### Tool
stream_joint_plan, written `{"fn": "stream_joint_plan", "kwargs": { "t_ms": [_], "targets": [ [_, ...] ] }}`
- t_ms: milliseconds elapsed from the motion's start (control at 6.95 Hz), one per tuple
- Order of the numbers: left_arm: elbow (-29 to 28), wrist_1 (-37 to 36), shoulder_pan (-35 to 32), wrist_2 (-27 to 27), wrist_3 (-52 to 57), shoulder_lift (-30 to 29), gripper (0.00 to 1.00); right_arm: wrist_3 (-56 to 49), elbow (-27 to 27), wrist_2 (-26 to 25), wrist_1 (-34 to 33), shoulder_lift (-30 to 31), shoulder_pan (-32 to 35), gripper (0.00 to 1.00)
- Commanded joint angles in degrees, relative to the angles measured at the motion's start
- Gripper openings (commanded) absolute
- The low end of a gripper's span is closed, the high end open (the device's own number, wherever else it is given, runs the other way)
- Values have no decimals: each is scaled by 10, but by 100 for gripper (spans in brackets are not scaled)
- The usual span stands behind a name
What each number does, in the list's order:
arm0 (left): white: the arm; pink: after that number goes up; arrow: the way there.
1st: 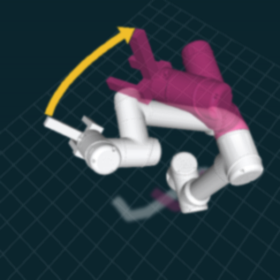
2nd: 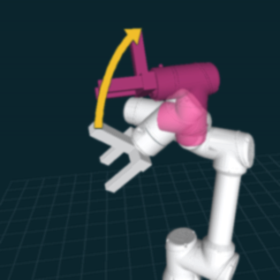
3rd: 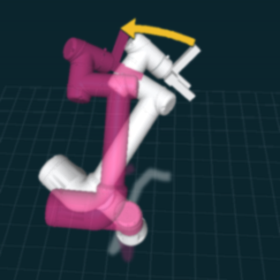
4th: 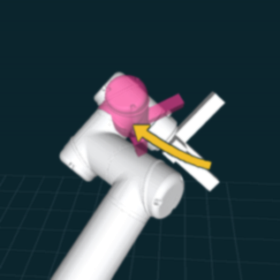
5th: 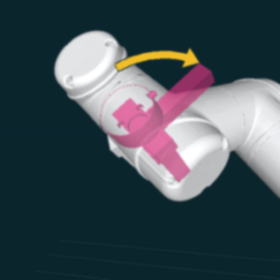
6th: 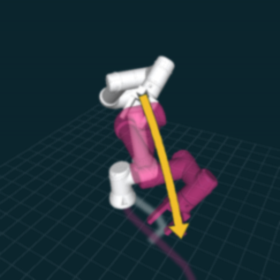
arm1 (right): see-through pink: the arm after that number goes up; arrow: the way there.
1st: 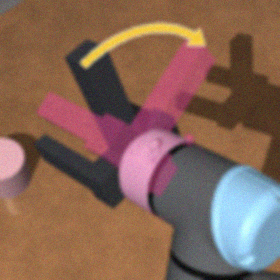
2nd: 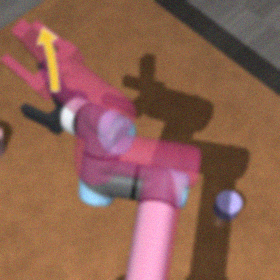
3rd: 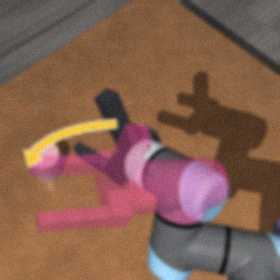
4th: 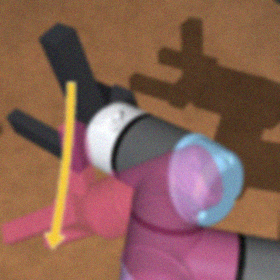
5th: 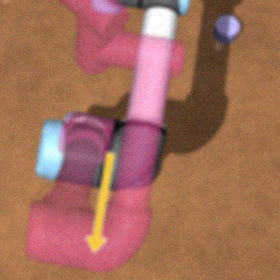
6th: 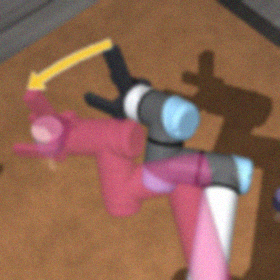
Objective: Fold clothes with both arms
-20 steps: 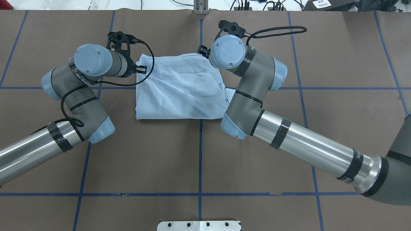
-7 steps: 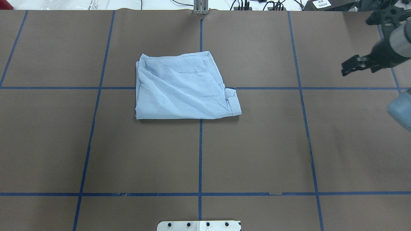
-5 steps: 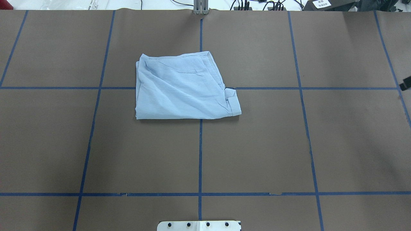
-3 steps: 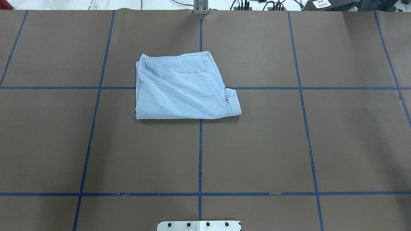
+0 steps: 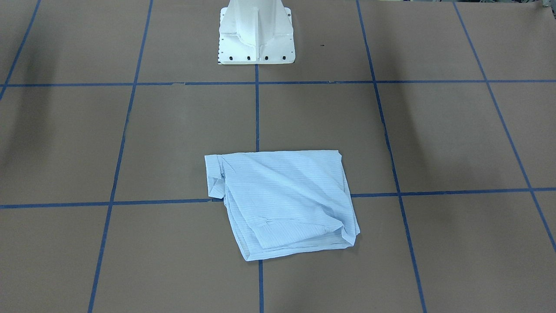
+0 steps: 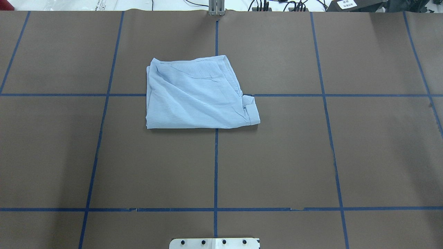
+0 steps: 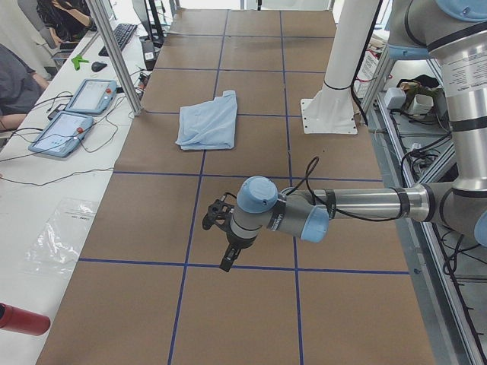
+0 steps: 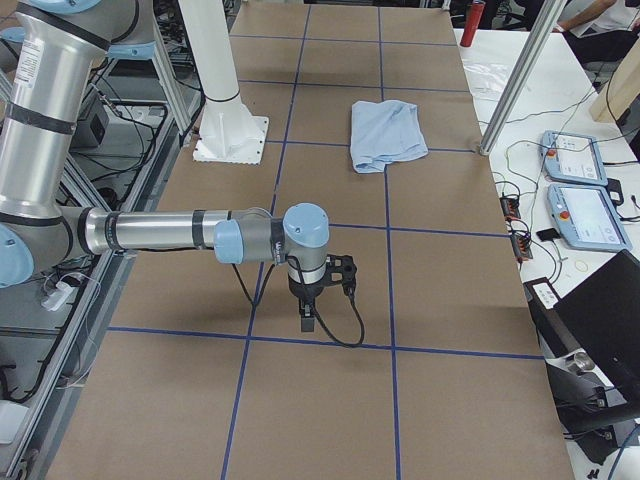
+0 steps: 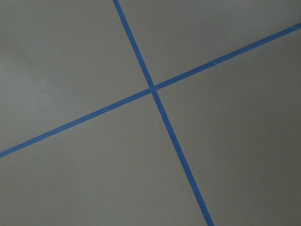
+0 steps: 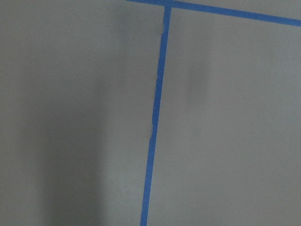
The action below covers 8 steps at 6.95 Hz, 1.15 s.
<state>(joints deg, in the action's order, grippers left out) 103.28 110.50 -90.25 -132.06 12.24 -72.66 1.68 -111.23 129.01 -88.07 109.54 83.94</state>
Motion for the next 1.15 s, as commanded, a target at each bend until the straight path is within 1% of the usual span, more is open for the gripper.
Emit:
{"fn": "stream_joint_plan", "kwargs": {
  "t_ms": [0,144,288,575,1007],
  "targets": [
    [-6,-12,-12,-27,12,8,100,-18,1,31,0,9,29,100],
    [-6,-22,-12,-41,11,8,100,-18,-2,32,7,16,33,100],
    [-4,-23,-12,-40,9,8,100,-17,-4,33,17,16,34,100],
    [-9,-25,-13,-32,7,18,100,-19,-3,33,18,16,34,100],
    [-14,-20,-13,-31,7,18,100,-19,0,32,18,15,34,100]
  ]
}}
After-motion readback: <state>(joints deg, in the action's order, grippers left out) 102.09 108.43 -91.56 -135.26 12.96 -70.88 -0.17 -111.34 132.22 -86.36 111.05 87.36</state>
